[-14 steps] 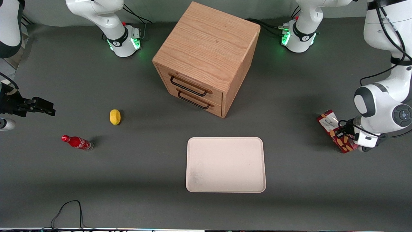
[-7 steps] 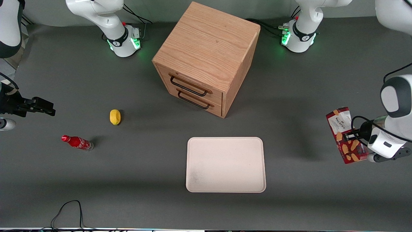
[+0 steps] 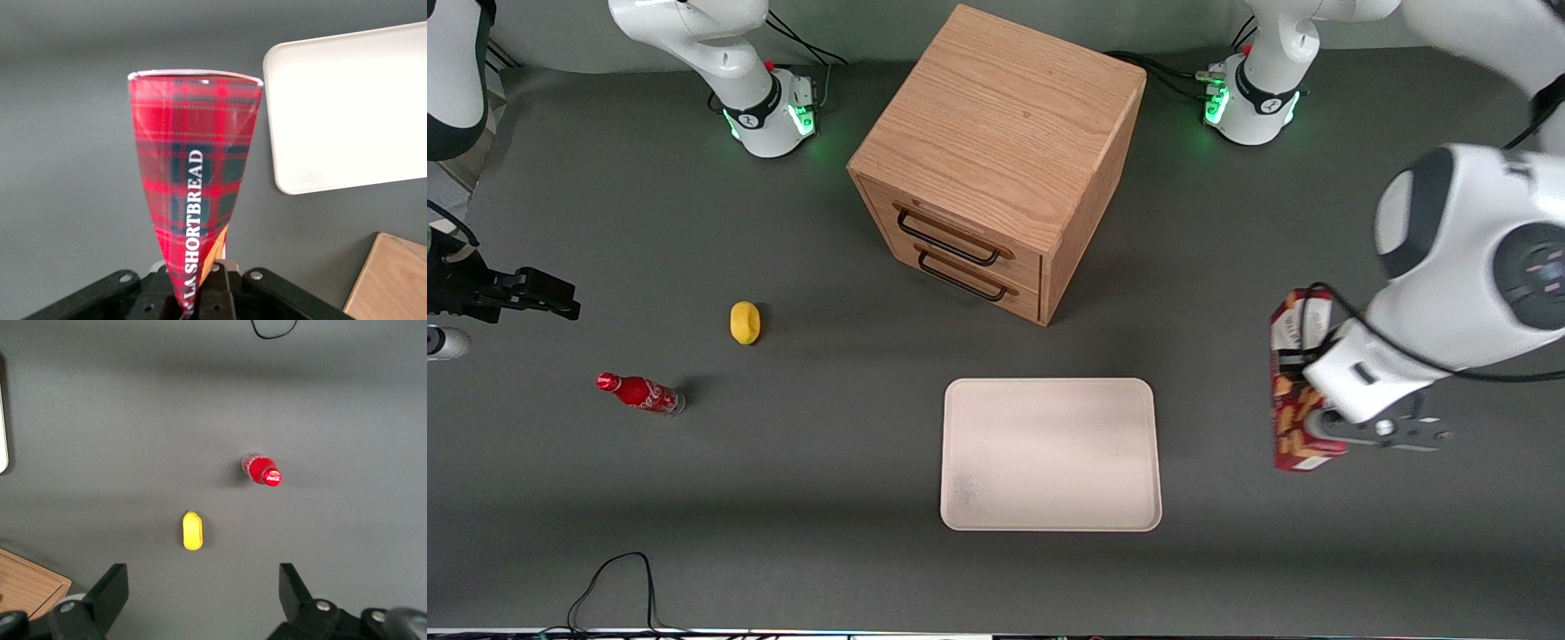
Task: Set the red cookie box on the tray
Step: 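Carry the upright box over the white tray and lower it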
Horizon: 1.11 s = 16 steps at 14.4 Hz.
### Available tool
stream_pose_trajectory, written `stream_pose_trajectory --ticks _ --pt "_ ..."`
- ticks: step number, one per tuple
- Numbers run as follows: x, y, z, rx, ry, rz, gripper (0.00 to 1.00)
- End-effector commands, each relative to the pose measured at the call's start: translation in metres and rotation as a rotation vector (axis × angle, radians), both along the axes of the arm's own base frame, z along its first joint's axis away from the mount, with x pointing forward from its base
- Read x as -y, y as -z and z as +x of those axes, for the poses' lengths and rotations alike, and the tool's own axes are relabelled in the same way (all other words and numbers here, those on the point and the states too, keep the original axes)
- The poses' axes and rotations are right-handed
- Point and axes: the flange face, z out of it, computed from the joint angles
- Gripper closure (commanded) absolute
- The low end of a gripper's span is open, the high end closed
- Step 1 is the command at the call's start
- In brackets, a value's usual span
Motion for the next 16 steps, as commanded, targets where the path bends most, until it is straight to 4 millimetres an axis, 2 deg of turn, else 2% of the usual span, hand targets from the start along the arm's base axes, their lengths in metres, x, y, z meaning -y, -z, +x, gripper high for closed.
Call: stream_pose_trajectory --ticks 1,3,4,7,10,13,14,15,16 --pt "0.047 0.045 0.024 0.013 -0.044 -0.034 1.00" --pt "0.082 0.085 0.026 0.006 -0.093 -0.053 1.00" --pt "0.091 0.103 0.027 0.008 -0.121 -0.056 1.00" --pt "0.100 0.148 0.034 0.033 -0.152 -0.072 1.00" --pt "0.111 0.195 0.030 0.049 -0.185 -0.083 1.00" --pt "0.119 0.223 0.026 0.041 -0.209 -0.069 1.00" --pt "0.119 0.230 0.025 0.037 -0.211 -0.067 0.89" --pt "0.118 0.236 0.023 0.038 -0.212 -0.065 0.69" --pt "0.118 0.237 0.022 0.046 -0.201 -0.053 0.14"
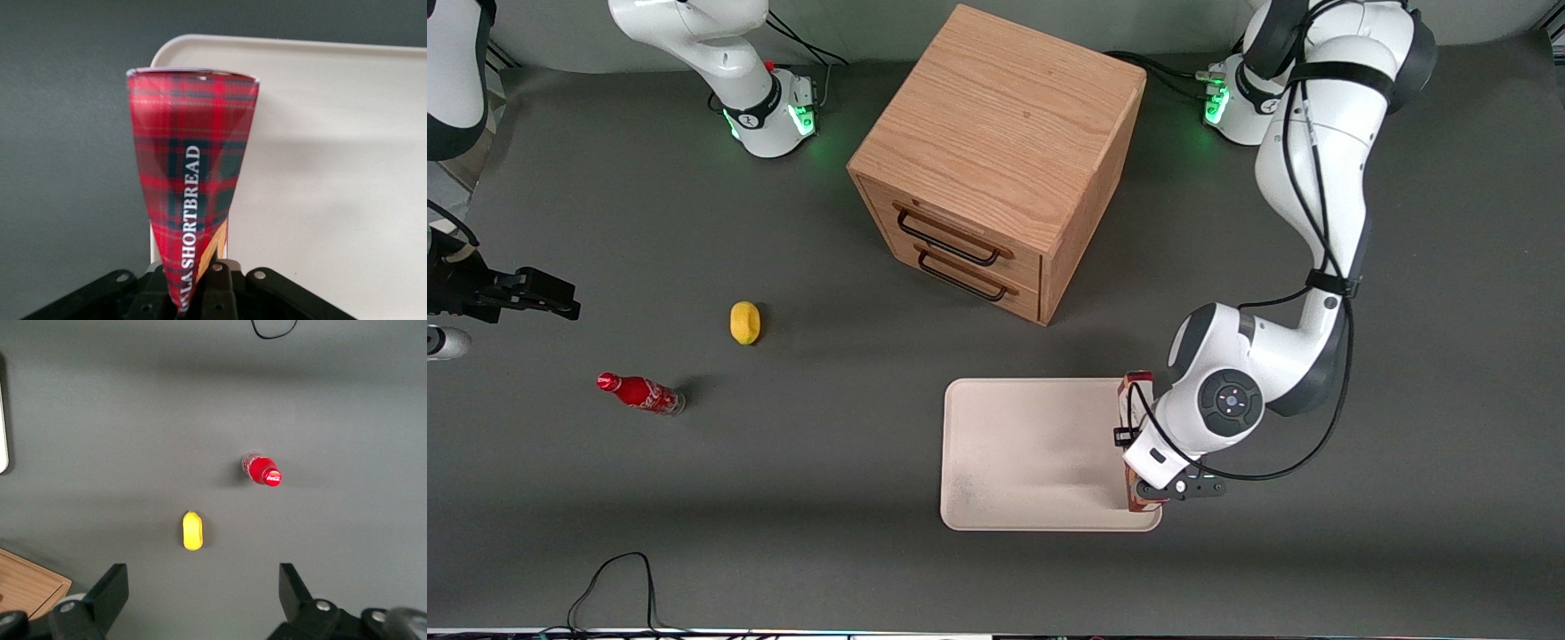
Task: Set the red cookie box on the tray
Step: 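Carry the upright box over the white tray and lower it, then open the left gripper to release the box on the tray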
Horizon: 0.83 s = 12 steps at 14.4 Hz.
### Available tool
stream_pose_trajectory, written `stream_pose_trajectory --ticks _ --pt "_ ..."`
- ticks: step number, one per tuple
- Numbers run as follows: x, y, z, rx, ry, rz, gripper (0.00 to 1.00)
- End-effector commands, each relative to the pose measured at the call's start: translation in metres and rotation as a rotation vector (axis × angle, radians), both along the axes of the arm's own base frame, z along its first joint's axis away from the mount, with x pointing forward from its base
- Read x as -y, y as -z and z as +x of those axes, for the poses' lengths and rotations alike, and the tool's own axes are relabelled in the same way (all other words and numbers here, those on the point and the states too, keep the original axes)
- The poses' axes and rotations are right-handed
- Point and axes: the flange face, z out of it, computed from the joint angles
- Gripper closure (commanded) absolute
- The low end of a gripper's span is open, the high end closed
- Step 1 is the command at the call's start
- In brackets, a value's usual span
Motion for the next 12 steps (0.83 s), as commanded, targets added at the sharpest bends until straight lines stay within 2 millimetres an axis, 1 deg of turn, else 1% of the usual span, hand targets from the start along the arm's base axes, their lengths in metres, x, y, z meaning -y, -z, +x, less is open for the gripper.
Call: stream_pose_trajectory --ticks 1,2,3,5,6,7,9,10,11,12 --pt "0.002 -0.002 -0.004 0.048 0.014 0.051 0.00" --pt "0.003 -0.007 -0.002 0.073 0.017 0.050 0.00" --pt "-0.002 -0.018 0.000 0.076 0.015 0.051 0.00" --pt "-0.008 -0.064 0.001 0.103 0.003 0.043 0.00" --pt "-0.014 -0.088 -0.003 0.083 -0.001 0.056 0.00" --pt "-0.029 -0.115 -0.007 0.066 -0.010 0.074 0.00" --pt "-0.065 -0.154 -0.018 0.055 -0.042 0.096 0.00" --pt "-0.091 -0.174 -0.022 0.064 -0.070 0.091 0.00" --pt "-0.101 -0.195 -0.031 0.075 -0.065 0.079 0.00" --pt "-0.116 -0.213 -0.041 0.076 -0.047 0.082 0.00"
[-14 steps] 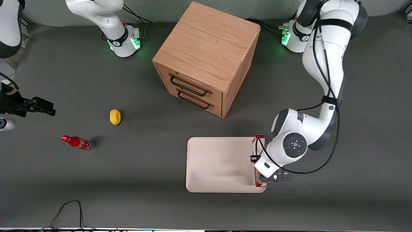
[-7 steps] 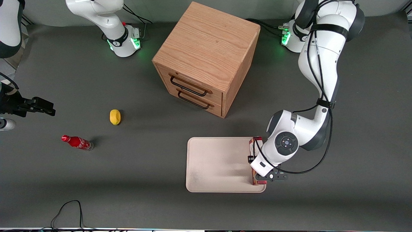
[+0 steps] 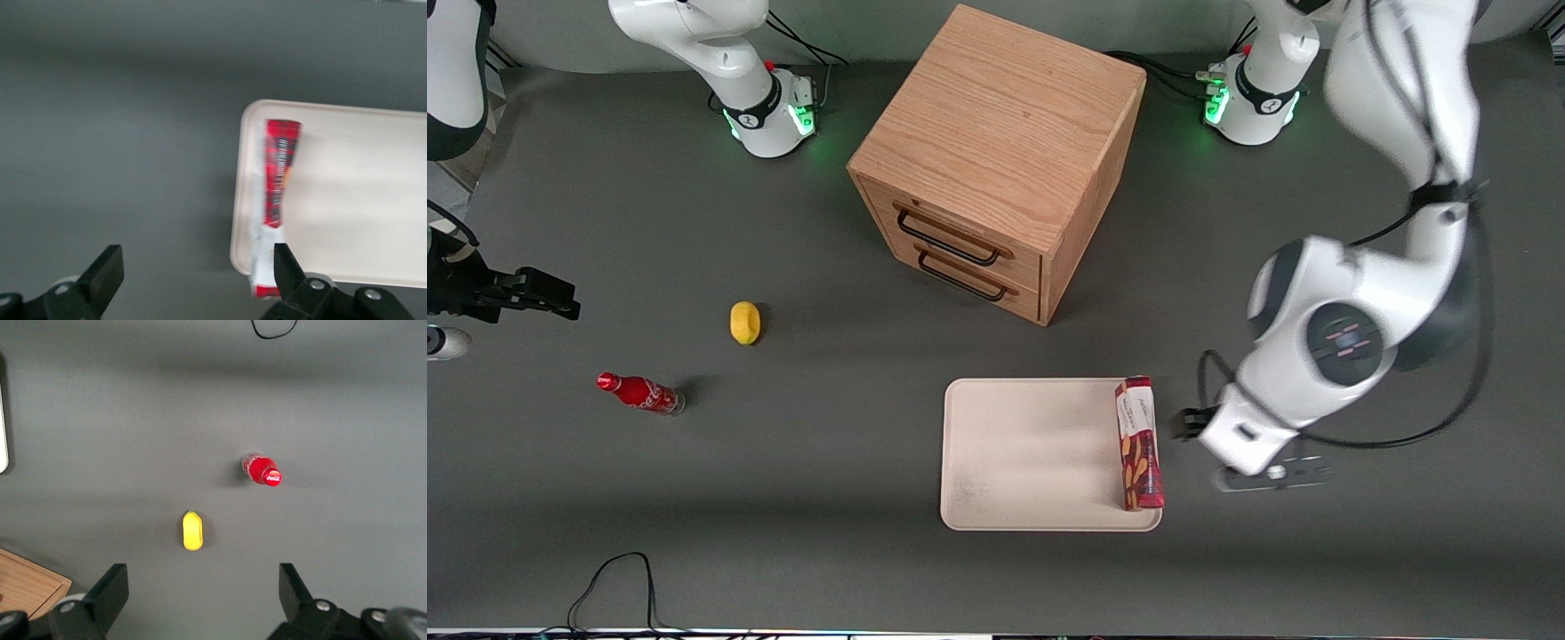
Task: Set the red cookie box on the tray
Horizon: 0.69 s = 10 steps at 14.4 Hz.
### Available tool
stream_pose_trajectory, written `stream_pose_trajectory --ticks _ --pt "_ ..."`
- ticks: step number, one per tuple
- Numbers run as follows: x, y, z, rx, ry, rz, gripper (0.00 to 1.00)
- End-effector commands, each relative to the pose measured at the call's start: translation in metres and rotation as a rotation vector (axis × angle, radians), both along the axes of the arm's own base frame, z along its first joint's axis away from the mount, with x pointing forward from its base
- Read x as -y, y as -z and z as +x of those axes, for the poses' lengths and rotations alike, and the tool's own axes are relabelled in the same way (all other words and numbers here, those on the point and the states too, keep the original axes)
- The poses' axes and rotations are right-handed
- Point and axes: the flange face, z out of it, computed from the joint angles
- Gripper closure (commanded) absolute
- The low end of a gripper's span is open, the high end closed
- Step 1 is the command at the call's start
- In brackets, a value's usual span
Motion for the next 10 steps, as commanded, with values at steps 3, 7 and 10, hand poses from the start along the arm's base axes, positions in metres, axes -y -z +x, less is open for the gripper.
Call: stream_pose_trajectory --ticks 3,7,10 --pt "-0.095 -0.074 -0.069 -0.053 0.100 0.026 0.00" --pt "-0.139 -0.130 -0.127 -0.113 0.134 0.021 0.00" --pt "-0.148 -0.146 -0.151 -0.117 0.177 0.017 0.00"
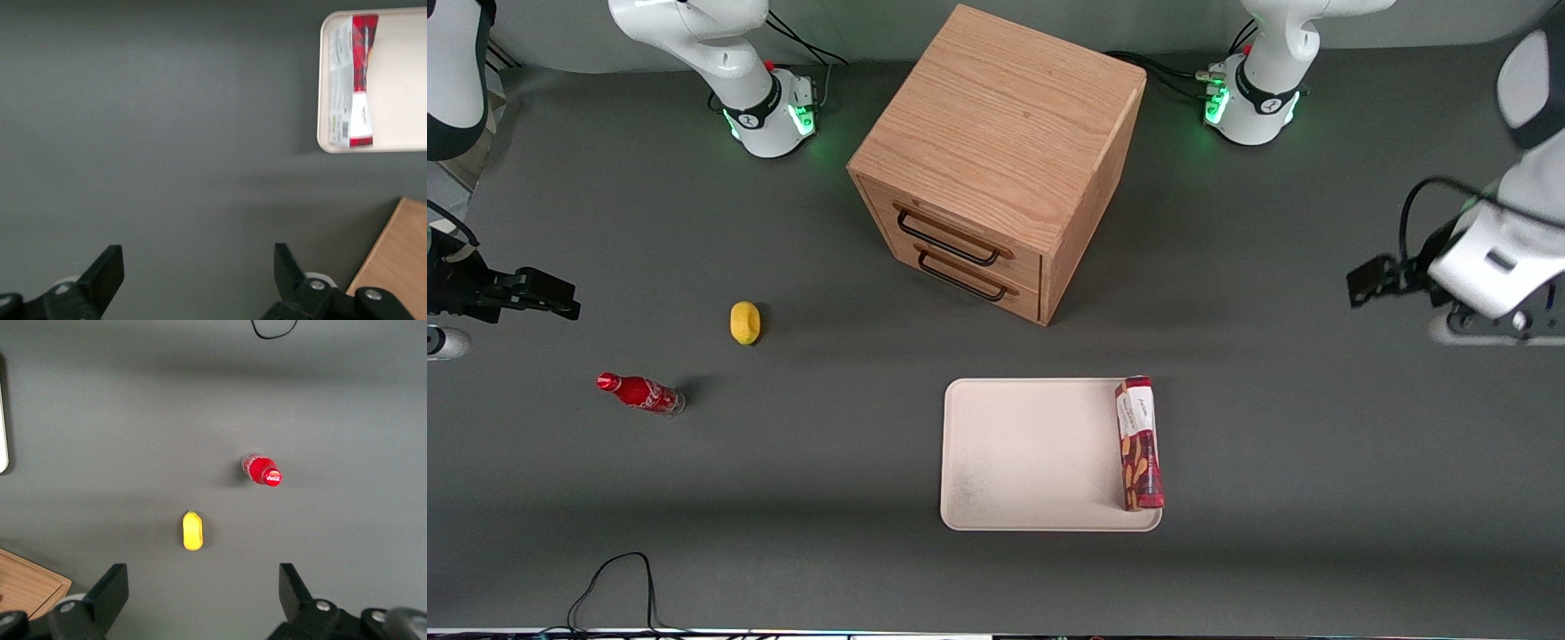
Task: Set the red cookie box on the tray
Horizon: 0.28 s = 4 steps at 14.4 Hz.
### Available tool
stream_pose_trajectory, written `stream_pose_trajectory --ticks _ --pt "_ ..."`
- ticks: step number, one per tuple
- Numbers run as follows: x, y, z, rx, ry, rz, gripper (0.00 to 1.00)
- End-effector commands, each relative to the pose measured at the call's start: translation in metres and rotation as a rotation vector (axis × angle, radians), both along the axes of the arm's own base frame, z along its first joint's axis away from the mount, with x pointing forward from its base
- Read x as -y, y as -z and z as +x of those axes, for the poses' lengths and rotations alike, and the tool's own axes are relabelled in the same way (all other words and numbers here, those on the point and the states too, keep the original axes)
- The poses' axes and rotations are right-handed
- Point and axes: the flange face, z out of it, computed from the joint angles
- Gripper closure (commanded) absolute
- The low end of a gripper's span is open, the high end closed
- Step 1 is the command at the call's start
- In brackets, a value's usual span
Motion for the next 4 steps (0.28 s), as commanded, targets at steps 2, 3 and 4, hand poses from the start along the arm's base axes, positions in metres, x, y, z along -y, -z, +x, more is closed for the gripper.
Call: stream_pose_trajectory --ticks 2,3,4 --pt "-0.012 -0.004 -0.026 -0.020 0.016 -0.056 0.00" --pt "-0.015 -0.003 -0.025 -0.021 0.012 -0.070 0.00" --pt "-0.016 -0.003 -0.025 -0.019 0.021 -0.071 0.00"
